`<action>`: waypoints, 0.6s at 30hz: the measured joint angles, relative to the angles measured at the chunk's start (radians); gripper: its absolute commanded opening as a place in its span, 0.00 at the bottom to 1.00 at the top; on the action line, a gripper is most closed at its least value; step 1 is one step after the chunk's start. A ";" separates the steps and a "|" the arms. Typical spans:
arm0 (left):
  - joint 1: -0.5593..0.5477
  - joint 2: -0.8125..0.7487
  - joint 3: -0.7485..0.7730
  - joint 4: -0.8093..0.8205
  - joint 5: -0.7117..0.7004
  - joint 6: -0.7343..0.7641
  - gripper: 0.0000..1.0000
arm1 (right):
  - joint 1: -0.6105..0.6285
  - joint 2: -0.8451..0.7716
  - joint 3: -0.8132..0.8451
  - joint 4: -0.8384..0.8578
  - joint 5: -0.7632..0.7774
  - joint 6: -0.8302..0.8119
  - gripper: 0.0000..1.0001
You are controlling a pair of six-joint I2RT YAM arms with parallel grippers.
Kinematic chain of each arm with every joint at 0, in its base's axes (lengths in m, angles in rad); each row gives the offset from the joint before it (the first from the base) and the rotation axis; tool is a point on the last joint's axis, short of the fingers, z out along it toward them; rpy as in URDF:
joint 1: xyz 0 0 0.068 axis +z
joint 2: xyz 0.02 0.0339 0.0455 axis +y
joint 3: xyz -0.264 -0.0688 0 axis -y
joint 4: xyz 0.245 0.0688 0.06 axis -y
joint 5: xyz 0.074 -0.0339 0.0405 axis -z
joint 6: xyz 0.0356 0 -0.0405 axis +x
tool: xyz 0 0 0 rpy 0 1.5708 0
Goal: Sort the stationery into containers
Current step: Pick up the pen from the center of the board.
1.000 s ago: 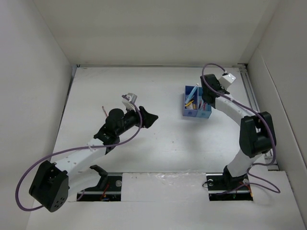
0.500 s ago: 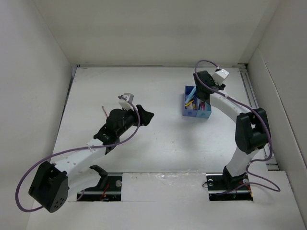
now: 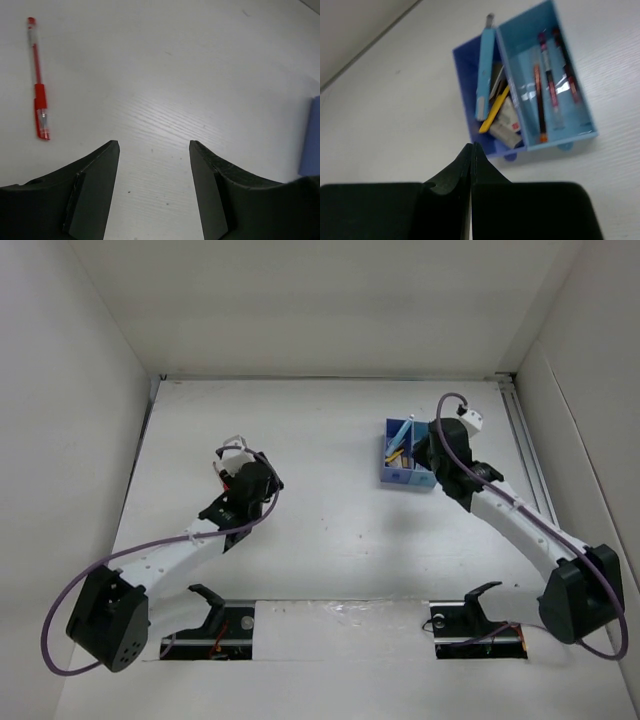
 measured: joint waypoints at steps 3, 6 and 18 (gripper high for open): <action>0.039 0.063 0.043 -0.069 -0.056 -0.061 0.53 | 0.043 -0.033 -0.036 0.010 -0.087 0.000 0.00; 0.139 0.112 0.047 -0.095 -0.039 -0.098 0.49 | 0.071 -0.076 -0.073 0.019 -0.140 0.001 0.11; 0.398 0.314 0.068 -0.105 0.057 -0.114 0.53 | 0.093 -0.106 -0.153 0.112 -0.311 0.014 0.33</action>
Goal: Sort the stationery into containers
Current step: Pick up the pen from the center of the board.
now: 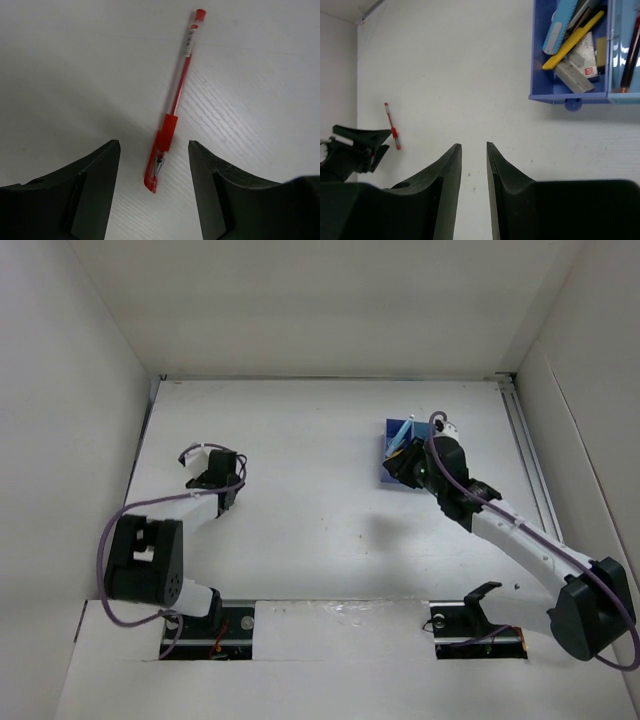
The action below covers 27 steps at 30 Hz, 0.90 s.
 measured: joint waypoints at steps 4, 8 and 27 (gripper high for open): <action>0.032 0.145 0.083 0.005 0.025 0.018 0.48 | 0.021 -0.003 -0.001 0.008 -0.024 0.000 0.33; 0.032 0.170 0.105 0.021 0.058 0.034 0.40 | 0.036 -0.022 -0.005 0.014 -0.035 0.000 0.34; 0.005 0.075 0.004 0.065 0.173 0.081 0.00 | 0.052 -0.086 -0.020 0.029 -0.012 0.004 0.52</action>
